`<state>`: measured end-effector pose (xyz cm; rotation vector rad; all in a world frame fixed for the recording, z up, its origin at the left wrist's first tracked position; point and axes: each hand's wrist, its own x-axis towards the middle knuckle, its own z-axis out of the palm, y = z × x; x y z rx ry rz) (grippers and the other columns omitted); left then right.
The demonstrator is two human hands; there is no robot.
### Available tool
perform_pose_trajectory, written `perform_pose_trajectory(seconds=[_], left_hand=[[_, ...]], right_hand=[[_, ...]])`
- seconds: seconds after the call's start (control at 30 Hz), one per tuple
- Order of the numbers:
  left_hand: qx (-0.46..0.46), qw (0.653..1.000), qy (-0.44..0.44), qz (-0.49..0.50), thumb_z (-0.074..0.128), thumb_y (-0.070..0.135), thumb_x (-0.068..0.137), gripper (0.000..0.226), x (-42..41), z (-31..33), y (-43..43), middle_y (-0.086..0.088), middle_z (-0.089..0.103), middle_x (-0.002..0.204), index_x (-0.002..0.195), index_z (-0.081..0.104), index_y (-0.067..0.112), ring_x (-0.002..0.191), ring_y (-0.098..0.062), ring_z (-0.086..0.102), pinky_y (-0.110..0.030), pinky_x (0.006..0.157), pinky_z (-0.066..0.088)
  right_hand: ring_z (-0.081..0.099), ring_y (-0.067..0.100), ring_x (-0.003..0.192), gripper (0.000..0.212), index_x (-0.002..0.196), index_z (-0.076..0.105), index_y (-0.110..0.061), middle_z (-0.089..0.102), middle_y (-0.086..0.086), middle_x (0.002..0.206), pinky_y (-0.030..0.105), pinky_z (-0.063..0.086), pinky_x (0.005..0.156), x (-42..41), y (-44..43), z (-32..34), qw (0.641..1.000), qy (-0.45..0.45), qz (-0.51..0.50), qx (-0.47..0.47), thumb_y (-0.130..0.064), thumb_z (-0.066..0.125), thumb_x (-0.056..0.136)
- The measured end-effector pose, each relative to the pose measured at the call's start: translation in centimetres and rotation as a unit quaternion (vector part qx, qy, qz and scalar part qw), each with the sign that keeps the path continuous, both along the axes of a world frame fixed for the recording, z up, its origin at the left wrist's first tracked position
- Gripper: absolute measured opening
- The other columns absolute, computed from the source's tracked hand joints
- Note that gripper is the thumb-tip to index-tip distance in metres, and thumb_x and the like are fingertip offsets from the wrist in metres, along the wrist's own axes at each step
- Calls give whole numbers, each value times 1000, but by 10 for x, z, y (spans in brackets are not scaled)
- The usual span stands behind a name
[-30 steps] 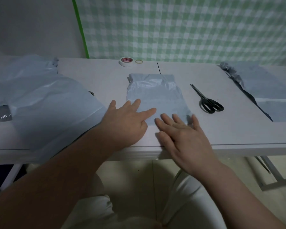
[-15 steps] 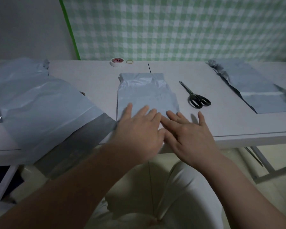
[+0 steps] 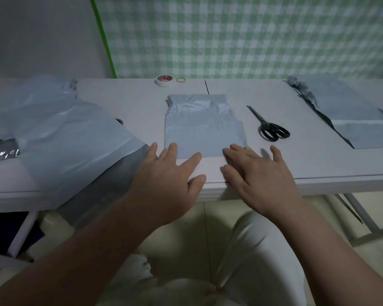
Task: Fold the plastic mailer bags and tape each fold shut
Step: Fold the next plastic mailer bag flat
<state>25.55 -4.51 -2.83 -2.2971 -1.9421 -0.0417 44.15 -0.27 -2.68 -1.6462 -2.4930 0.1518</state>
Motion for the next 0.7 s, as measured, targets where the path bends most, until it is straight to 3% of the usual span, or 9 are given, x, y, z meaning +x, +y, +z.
perform_pose_trajectory(seconds=[0.07,0.17,0.23,0.33,0.43,0.5,0.57,0.63,0.7], left_hand=[[-11,1000,10,13,-4,58,82,80,-1,2,-1,-23,38,146,145,36,29,131,-37,43,-50,114,18],[-30,998,38,28,-16,58,72,87,-2,7,-4,-14,24,155,150,16,36,138,-29,34,-41,117,11],[-17,999,43,25,-9,55,76,83,-5,9,-1,-12,34,151,148,26,34,128,-30,46,-39,115,19],[6,1000,13,9,6,48,81,71,-20,2,5,-4,54,135,133,48,26,107,-26,60,-40,113,23],[47,997,-28,50,34,43,84,54,-46,2,6,-10,55,135,124,59,18,116,-25,58,-51,108,29],[12,992,-33,122,30,51,83,63,-64,6,4,-7,38,149,137,46,22,133,-24,41,-52,110,23],[-4,985,-38,171,26,58,88,63,-83,4,8,-3,30,152,141,37,26,135,-24,35,-48,109,23],[12,978,-91,185,33,57,89,56,-96,1,8,-2,42,142,130,51,24,122,-26,48,-41,100,37],[81,978,-110,155,42,46,84,37,-103,-5,6,-3,57,108,94,63,17,88,-23,59,-34,69,49]], right_hand=[[47,8,125,38,132,45,-34,41,-16,145,40,7,114,-1,2,2,1000,15,-4,21,-45,30,98],[60,17,99,32,111,58,-31,64,-10,116,32,21,104,-6,7,6,997,27,-33,66,-39,31,98],[60,22,91,32,105,63,-29,70,-2,97,27,30,87,-10,10,12,993,20,-76,83,-39,34,98],[60,26,87,35,98,67,-21,68,5,89,25,25,69,-18,14,17,990,-18,-97,105,-38,36,97],[58,29,89,31,88,63,-15,66,9,88,27,34,78,-27,20,22,991,-16,-99,88,-33,38,95],[59,30,91,29,88,62,-14,67,10,87,32,32,101,-38,21,28,991,4,-85,99,-32,40,94],[60,30,94,30,98,66,-15,69,10,93,34,28,106,-54,22,33,992,37,-59,108,-32,42,93],[59,29,98,29,103,67,-18,69,8,102,35,43,91,-75,24,38,992,84,-25,86,-33,45,92],[59,28,102,27,103,69,-22,69,4,106,35,49,79,-101,31,40,990,113,31,76,-31,47,91]])
